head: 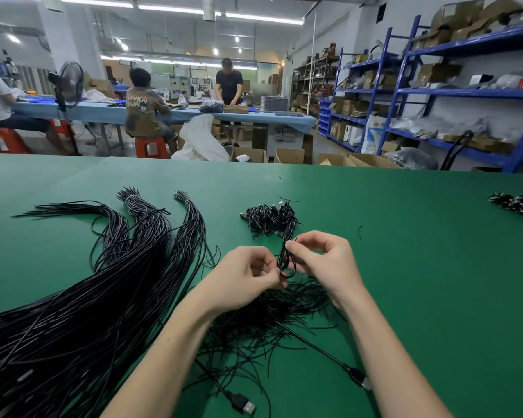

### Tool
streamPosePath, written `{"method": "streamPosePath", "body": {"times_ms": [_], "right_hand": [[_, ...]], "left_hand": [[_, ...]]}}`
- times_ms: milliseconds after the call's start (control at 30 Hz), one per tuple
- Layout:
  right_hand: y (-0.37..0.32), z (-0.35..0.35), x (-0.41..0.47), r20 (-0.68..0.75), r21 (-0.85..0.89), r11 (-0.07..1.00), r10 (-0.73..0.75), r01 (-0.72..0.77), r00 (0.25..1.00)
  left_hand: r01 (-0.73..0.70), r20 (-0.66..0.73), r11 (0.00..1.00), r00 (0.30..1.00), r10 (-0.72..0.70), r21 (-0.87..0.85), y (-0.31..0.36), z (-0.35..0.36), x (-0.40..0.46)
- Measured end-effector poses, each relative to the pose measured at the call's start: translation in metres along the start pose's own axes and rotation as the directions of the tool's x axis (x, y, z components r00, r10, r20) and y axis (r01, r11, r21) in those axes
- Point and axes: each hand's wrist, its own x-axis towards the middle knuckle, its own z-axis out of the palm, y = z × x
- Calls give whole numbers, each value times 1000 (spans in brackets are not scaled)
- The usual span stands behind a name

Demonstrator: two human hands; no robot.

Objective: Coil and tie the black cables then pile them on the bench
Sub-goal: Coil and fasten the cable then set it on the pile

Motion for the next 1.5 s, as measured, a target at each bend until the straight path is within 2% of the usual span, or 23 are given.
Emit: {"method": "streamPosePath", "body": {"times_ms": [133,167,233,300,367,567,633,733,867,1000,1067,1100,1167,1233,1267,1300,1367,1400,1467,1500], "right_hand": [[-1,2,-2,39,-107,993,-42,46,998],[-2,1,-2,67,-142,988,-54,64,996],[-6,0,-4,144,-184,978,-68,94,987],[-8,0,-7,194,-212,969,-88,130,977],[-11,0,-9,222,-244,957,-100,154,970],[-22,-8,-10,324,-320,938,-21,131,946],[-24,-8,-9,295,-347,931,-11,118,956],[-25,-5,-10,240,-296,953,5,69,971],[-27,-5,-9,214,-290,957,57,8,975],[-29,-12,-7,203,-259,951,223,-168,953],[-24,-14,-4,211,-148,934,352,-326,912],[-22,-14,-4,233,-67,904,426,-423,874],[-15,-12,-6,332,148,775,546,-614,769],[-12,-8,-9,422,293,661,559,-691,714],[-10,-5,-9,426,279,689,535,-669,729],[-10,-3,-9,399,208,771,495,-602,772],[-12,-2,-7,303,8,936,333,-352,893],[-14,-4,-6,275,-75,975,223,-210,935],[-16,-8,-6,297,-185,983,43,13,954],[-17,-10,-8,303,-234,969,-5,79,953]], "left_hand": [[79,70,997,994,-79,2,-2,-7,0],[119,49,990,992,-115,-80,-3,-8,0],[189,-4,916,979,-203,-353,-5,-13,1],[220,40,862,973,-227,-457,-8,-18,1],[245,72,847,968,-240,-471,-11,-19,1],[270,26,798,952,-304,-539,-15,-16,4],[260,21,799,955,-297,-542,-17,-14,5],[222,-24,811,960,-278,-541,-17,-9,7],[136,-105,885,974,-202,-445,-13,-4,5],[42,-240,973,966,-98,-227,-10,-2,5],[-14,-257,996,966,-9,-86,-9,0,5],[-43,-262,999,964,36,-20,-9,2,5],[-71,-277,996,957,83,53,-7,3,3],[-34,-291,999,956,29,-10,-7,0,3],[3,-299,996,954,-29,-88,-7,-1,4],[51,-297,980,949,-107,-190,-8,-2,4],[144,-238,896,935,-262,-420,-9,-2,6],[181,-191,846,931,-313,-502,-8,-3,7],[229,-110,789,930,-349,-570,-8,-3,7],[241,-79,773,933,-352,-587,-7,-3,6]]}}
